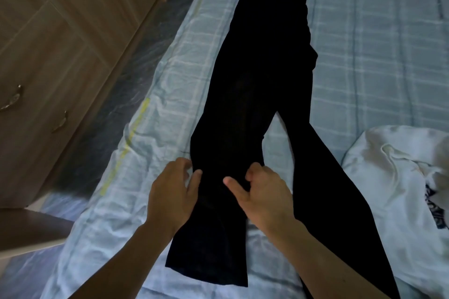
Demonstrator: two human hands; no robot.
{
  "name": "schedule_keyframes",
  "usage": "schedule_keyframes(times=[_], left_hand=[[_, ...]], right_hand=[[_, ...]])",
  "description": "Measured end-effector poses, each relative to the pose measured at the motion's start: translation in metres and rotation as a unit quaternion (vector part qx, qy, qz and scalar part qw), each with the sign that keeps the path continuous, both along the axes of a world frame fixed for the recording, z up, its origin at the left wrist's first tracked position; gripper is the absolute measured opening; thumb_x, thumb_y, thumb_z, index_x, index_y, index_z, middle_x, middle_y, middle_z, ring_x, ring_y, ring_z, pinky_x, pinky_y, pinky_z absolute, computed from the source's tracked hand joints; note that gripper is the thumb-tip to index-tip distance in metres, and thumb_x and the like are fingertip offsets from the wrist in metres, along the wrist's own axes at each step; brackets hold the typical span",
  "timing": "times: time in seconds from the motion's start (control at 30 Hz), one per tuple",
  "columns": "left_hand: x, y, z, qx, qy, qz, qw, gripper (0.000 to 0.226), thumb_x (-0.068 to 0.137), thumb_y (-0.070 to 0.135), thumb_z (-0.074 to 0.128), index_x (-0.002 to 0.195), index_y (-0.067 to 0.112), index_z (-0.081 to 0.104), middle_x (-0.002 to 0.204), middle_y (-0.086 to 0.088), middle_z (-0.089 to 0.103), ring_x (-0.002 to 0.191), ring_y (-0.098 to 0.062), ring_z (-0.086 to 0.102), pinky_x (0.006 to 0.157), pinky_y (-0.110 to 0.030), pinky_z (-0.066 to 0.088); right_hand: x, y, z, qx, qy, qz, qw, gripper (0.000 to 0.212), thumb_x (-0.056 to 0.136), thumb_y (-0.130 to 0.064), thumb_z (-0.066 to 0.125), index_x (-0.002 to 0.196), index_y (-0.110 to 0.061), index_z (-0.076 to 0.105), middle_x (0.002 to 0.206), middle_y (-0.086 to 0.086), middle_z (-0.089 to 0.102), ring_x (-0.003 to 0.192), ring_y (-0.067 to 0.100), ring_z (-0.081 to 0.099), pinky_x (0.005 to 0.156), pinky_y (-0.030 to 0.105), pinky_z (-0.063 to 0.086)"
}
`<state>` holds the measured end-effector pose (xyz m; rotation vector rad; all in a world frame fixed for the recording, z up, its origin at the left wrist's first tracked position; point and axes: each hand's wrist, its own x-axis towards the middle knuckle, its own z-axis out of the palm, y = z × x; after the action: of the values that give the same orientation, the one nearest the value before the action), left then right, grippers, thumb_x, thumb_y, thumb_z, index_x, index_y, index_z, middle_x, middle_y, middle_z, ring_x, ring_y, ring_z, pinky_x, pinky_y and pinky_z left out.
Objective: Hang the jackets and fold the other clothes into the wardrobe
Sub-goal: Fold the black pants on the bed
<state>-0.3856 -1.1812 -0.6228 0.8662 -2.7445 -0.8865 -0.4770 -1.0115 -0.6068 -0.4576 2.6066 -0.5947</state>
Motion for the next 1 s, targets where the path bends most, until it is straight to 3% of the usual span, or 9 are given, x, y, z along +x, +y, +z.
schedule_keyframes(times=[0.1, 0.23, 0.43, 0.53, 0.6, 0.7, 0.8, 0.87, 1.0], left_hand=[[0.003, 0.003, 0.003, 0.009, -0.045, -0.027, 0.999, 0.029, 0.091, 0.053, 0.056, 0.096, 0.025, 0.058, 0.060, 0.010, 0.057, 0.059, -0.004, 0.057, 0.058, -0.028, 0.049], [0.018, 0.013, 0.006, 0.092, -0.053, -0.069, 0.992, 0.024, 0.086, 0.027, 0.075, 0.105, 0.025, 0.059, 0.060, 0.009, 0.057, 0.056, -0.007, 0.058, 0.054, -0.015, 0.044], [0.055, 0.014, 0.018, 0.335, -0.084, 0.067, 0.936, 0.028, 0.081, 0.019, 0.080, 0.095, 0.036, 0.065, 0.078, 0.001, 0.071, 0.069, -0.013, 0.069, 0.067, -0.033, 0.059], [0.067, 0.018, 0.019, 0.104, -0.144, -0.009, 0.984, 0.026, 0.085, 0.021, 0.074, 0.102, 0.031, 0.057, 0.077, 0.001, 0.062, 0.064, -0.006, 0.057, 0.060, -0.025, 0.050], [0.064, 0.024, 0.023, -0.074, -0.121, -0.049, 0.989, 0.022, 0.090, 0.019, 0.064, 0.110, 0.024, 0.058, 0.102, 0.002, 0.058, 0.086, -0.013, 0.058, 0.070, -0.032, 0.052], [0.051, 0.033, 0.019, -0.145, 0.000, -0.121, 0.982, 0.033, 0.094, 0.020, 0.047, 0.123, 0.014, 0.062, 0.131, -0.005, 0.057, 0.118, -0.026, 0.055, 0.090, -0.042, 0.051], [0.053, 0.046, 0.004, -0.149, -0.089, -0.225, 0.959, 0.053, 0.103, 0.037, 0.030, 0.151, 0.017, 0.040, 0.162, -0.008, 0.029, 0.151, -0.027, 0.023, 0.117, -0.045, 0.031], [0.059, 0.048, -0.006, -0.160, -0.174, -0.264, 0.935, 0.061, 0.101, 0.048, 0.015, 0.157, 0.024, 0.024, 0.166, -0.004, 0.009, 0.154, -0.025, 0.006, 0.122, -0.048, 0.019], [0.032, 0.061, 0.008, -0.146, -0.139, -0.172, 0.964, 0.048, 0.089, 0.035, 0.035, 0.117, 0.018, 0.070, 0.135, -0.006, 0.062, 0.125, -0.031, 0.055, 0.106, -0.055, 0.038]], right_hand=[[0.011, -0.004, -0.005, 0.059, 0.012, 0.055, 0.997, 0.041, 0.087, -0.062, 0.058, 0.099, -0.023, 0.054, 0.086, -0.006, 0.056, 0.075, 0.015, 0.061, 0.061, 0.025, 0.046], [0.022, 0.007, -0.006, -0.020, -0.013, 0.067, 0.997, 0.007, 0.096, -0.027, 0.058, 0.096, -0.020, 0.059, 0.078, -0.005, 0.057, 0.069, 0.011, 0.058, 0.062, 0.026, 0.051], [-0.006, 0.036, 0.011, -0.064, -0.206, 0.022, 0.976, 0.016, 0.085, -0.023, 0.075, 0.078, -0.023, 0.061, 0.064, -0.008, 0.060, 0.052, -0.001, 0.058, 0.053, 0.015, 0.047], [0.011, 0.035, 0.012, 0.063, -0.047, 0.130, 0.988, 0.023, 0.086, -0.022, 0.069, 0.104, -0.026, 0.055, 0.098, -0.007, 0.058, 0.088, 0.010, 0.062, 0.074, 0.026, 0.053], [0.036, 0.031, 0.006, 0.044, 0.093, 0.190, 0.976, 0.051, 0.081, -0.014, 0.068, 0.129, -0.021, 0.053, 0.130, 0.006, 0.050, 0.118, 0.024, 0.052, 0.096, 0.036, 0.048], [0.063, 0.030, -0.004, -0.010, 0.158, 0.243, 0.957, 0.061, 0.087, -0.029, 0.061, 0.144, -0.015, 0.045, 0.157, 0.016, 0.031, 0.147, 0.034, 0.027, 0.118, 0.050, 0.029], [0.091, 0.044, -0.018, 0.058, 0.110, 0.296, 0.947, 0.076, 0.093, -0.055, 0.045, 0.155, -0.017, 0.025, 0.165, 0.015, 0.002, 0.152, 0.033, -0.001, 0.121, 0.054, 0.006], [0.106, 0.055, -0.017, 0.089, 0.085, 0.316, 0.941, 0.085, 0.085, -0.061, 0.051, 0.154, -0.015, 0.031, 0.163, 0.016, 0.012, 0.151, 0.034, 0.011, 0.117, 0.053, 0.011], [0.090, 0.067, 0.004, -0.048, 0.055, 0.249, 0.966, 0.057, 0.082, -0.045, 0.062, 0.134, -0.022, 0.057, 0.134, 0.002, 0.061, 0.121, 0.020, 0.059, 0.103, 0.035, 0.049]])
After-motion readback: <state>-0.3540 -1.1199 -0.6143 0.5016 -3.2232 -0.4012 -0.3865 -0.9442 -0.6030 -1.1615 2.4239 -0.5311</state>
